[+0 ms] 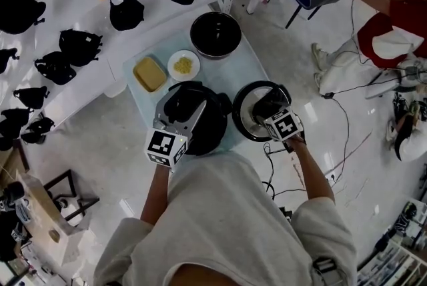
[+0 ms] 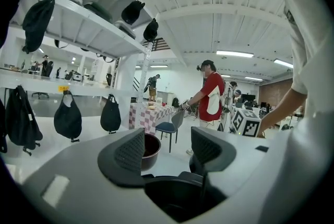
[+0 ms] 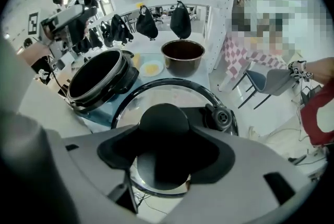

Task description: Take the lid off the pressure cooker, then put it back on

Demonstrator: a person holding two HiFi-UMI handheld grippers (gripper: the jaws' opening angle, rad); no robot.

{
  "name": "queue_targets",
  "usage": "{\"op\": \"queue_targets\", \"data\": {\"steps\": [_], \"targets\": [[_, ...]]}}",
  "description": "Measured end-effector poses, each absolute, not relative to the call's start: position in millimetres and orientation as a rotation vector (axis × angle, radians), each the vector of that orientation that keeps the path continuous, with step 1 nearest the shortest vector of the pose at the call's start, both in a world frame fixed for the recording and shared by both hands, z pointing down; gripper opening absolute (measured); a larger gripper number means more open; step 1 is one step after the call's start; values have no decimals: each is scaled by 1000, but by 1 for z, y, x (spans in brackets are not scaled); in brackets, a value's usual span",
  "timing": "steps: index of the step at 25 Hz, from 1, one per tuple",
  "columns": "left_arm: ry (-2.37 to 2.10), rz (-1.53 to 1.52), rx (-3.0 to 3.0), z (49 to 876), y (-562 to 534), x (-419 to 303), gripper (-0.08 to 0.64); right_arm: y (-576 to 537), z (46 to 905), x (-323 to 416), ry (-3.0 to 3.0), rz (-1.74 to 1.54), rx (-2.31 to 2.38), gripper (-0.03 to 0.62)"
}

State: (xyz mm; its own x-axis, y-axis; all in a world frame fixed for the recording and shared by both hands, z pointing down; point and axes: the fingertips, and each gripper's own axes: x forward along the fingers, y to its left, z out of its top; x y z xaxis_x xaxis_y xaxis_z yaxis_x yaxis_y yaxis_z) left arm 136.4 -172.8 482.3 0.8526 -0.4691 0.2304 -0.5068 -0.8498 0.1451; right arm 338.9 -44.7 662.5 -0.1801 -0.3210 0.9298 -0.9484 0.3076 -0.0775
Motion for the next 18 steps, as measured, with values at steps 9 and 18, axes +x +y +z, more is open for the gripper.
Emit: {"op": "queue_targets", "data": {"steps": [9, 18], "targets": [[-765, 261, 2834, 479, -174, 130, 259, -37, 600, 337, -1751, 816, 1178, 270], [-827, 257, 2815, 480, -176, 113, 259, -48, 539, 286, -1876, 656, 1015, 270]]}}
